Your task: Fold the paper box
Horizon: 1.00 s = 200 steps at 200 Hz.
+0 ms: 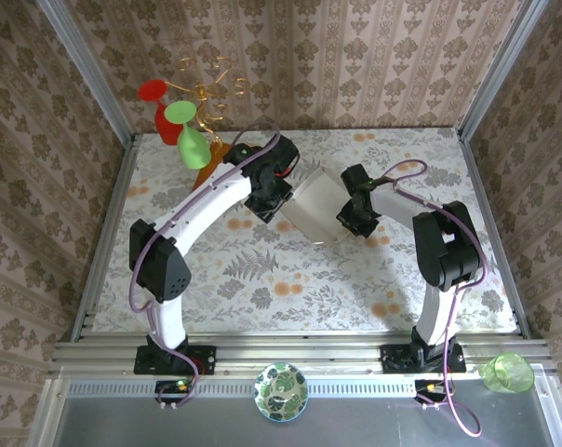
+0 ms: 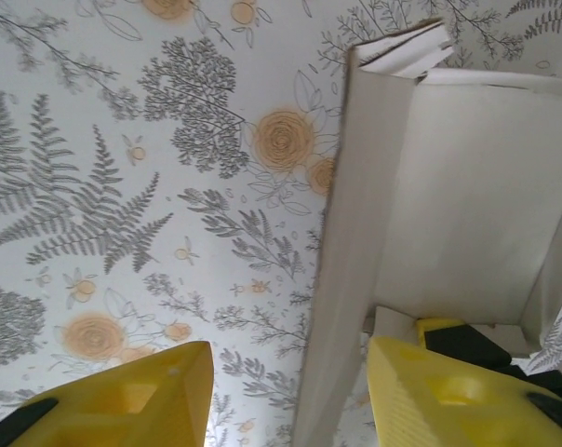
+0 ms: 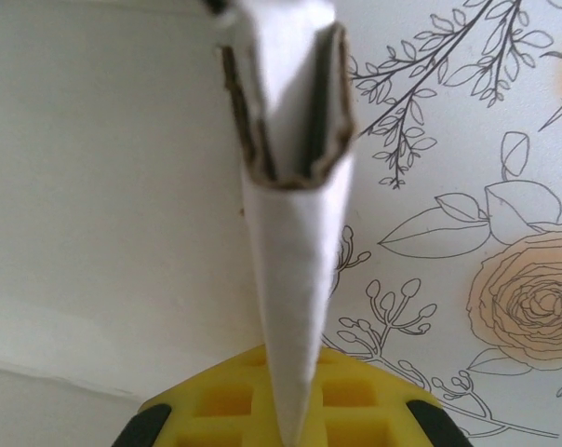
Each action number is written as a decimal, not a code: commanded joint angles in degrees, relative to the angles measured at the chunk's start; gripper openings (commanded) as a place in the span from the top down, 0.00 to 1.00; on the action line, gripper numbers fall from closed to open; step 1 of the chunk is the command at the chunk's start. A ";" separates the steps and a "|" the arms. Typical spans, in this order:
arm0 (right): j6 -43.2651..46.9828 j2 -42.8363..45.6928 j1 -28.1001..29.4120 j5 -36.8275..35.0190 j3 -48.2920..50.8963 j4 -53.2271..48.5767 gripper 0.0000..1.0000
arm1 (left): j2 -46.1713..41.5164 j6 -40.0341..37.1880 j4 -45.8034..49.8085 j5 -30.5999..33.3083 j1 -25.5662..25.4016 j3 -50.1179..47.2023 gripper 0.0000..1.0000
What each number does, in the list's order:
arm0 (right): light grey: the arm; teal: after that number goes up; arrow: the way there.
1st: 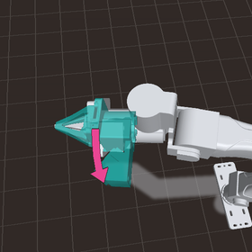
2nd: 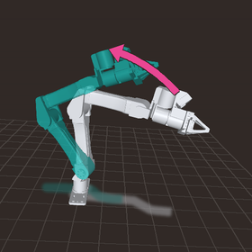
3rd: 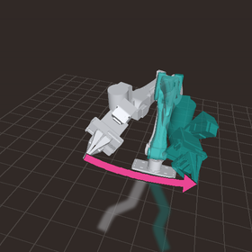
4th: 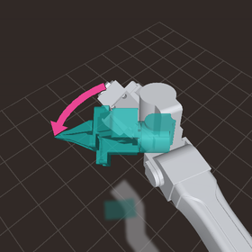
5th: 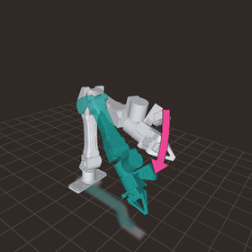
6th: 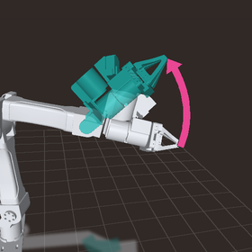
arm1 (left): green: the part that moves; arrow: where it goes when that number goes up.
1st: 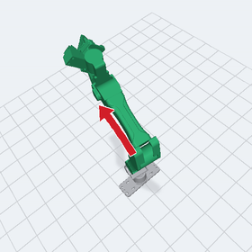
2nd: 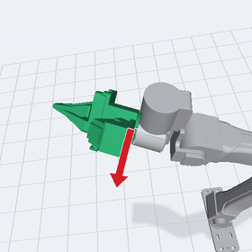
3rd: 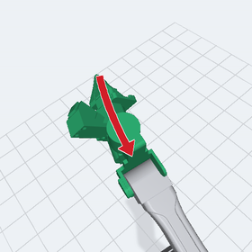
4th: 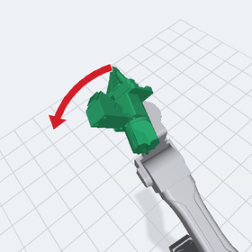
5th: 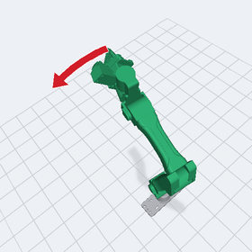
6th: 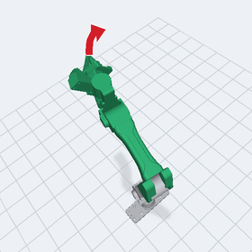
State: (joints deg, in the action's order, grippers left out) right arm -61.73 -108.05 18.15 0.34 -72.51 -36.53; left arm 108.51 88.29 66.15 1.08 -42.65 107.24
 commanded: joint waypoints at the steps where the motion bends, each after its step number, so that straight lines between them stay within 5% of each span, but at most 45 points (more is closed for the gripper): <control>1: -1.00 0.36 0.44 -0.12 1.74 -0.53 1.00 | 2.33 1.44 -0.98 -1.64 0.11 -0.45 0.55; 89: -1.21 0.06 0.55 0.29 1.85 -0.15 1.00 | 6.26 1.37 3.15 -0.44 -0.17 0.99 0.90; 141: -2.07 0.43 0.72 1.01 1.85 -0.25 1.00 | 8.33 0.36 7.34 0.56 -0.41 3.98 1.00; 179: -4.46 3.57 0.88 4.56 1.71 -1.29 0.60 | 9.83 -5.15 11.79 5.92 0.07 9.73 1.00; 200: -5.73 7.53 0.86 6.47 1.46 -2.52 0.48 | 11.02 -11.13 13.59 8.65 0.34 13.25 1.00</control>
State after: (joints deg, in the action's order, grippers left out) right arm -64.60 -106.65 18.65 3.92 -71.22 -36.29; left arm 117.99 84.51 74.63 4.12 -42.70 116.55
